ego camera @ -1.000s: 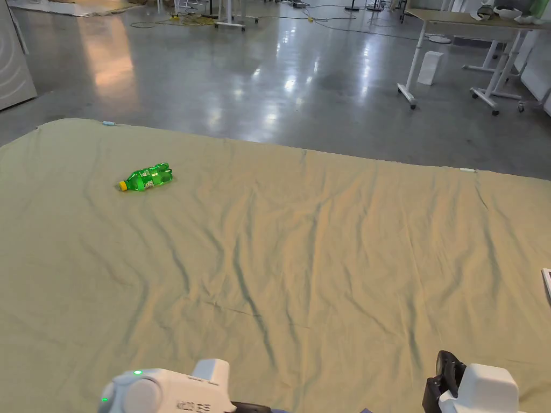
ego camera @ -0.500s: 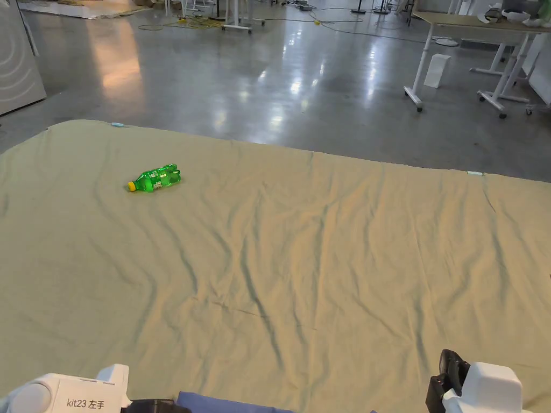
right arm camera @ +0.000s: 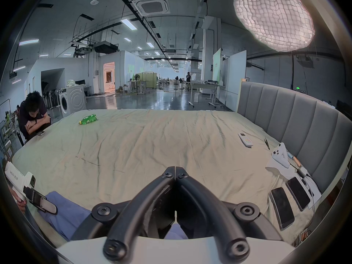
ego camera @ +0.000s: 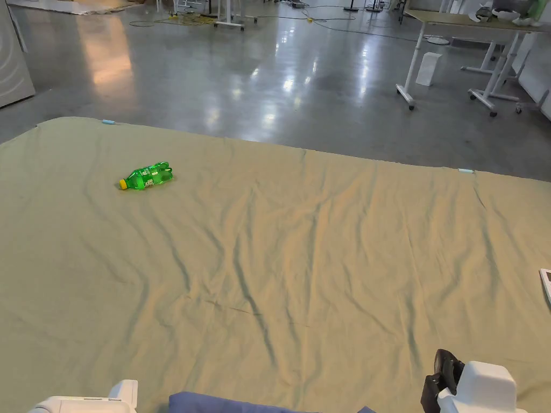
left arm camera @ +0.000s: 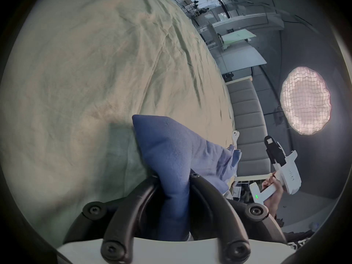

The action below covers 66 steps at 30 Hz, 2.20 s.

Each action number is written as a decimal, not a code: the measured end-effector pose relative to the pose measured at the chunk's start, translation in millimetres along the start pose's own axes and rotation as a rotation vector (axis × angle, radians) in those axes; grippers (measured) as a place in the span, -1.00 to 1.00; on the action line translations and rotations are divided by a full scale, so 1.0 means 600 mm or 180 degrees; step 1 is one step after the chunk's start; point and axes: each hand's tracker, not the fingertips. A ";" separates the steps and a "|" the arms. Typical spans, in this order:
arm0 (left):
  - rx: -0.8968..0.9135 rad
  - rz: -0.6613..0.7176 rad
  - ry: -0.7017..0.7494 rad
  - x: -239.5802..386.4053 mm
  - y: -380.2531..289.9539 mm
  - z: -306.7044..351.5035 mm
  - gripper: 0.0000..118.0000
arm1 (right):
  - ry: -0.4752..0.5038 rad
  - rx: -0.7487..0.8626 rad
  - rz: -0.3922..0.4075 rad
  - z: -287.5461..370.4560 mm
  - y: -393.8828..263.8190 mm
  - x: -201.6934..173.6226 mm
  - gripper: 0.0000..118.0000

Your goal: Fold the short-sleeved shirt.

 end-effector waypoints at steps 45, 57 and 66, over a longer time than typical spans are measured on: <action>-0.0477 -0.1125 0.1194 0.389 -0.047 -0.180 -0.72 | 0.0001 -0.0057 -0.0060 0.001 -0.024 0.017 -1.00; -0.0628 -0.0842 0.0910 0.357 -0.057 -0.239 -0.08 | -0.0073 -0.0103 -0.0095 0.006 -0.034 0.033 -1.00; -0.0328 -0.1071 0.0963 0.353 -0.047 -0.187 0.03 | -0.0070 -0.0083 -0.0099 0.007 -0.026 0.037 -1.00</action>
